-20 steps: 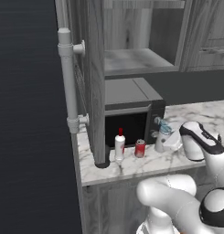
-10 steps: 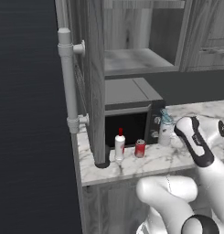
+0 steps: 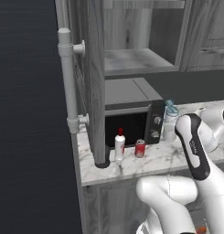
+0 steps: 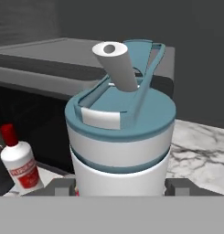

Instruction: Sort all alcoholic drinks to one cabinet, and non-alcoholic drinks to the other.

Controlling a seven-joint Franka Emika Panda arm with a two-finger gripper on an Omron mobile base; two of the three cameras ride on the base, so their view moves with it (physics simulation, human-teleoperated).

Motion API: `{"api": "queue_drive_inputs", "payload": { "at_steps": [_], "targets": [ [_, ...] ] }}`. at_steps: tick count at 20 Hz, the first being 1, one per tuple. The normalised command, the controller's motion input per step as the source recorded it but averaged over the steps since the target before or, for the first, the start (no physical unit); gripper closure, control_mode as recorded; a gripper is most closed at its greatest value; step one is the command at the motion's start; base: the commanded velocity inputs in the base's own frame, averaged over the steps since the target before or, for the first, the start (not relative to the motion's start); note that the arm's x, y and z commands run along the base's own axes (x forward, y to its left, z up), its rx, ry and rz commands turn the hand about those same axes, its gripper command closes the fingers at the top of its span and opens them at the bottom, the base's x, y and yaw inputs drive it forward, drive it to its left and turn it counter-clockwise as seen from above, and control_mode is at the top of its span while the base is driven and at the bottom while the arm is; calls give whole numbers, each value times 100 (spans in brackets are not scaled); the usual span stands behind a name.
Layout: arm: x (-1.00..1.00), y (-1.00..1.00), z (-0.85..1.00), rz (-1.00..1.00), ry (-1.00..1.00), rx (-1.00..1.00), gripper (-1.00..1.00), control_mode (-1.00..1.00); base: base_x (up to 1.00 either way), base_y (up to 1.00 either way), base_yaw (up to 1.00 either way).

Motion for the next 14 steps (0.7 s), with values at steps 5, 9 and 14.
{"api": "queue_drive_inputs", "payload": {
  "at_steps": [5, 9, 14],
  "targets": [
    [-29, 0, 54, -10, 0, 0, 100, -100, 0, 0, 0],
    [-26, 0, 54, -10, -3, 2, 100, -100, 0, 0, 0],
    [-26, 0, 57, -9, -5, 2, 100, -100, 0, 0, 0]
  ]
}}
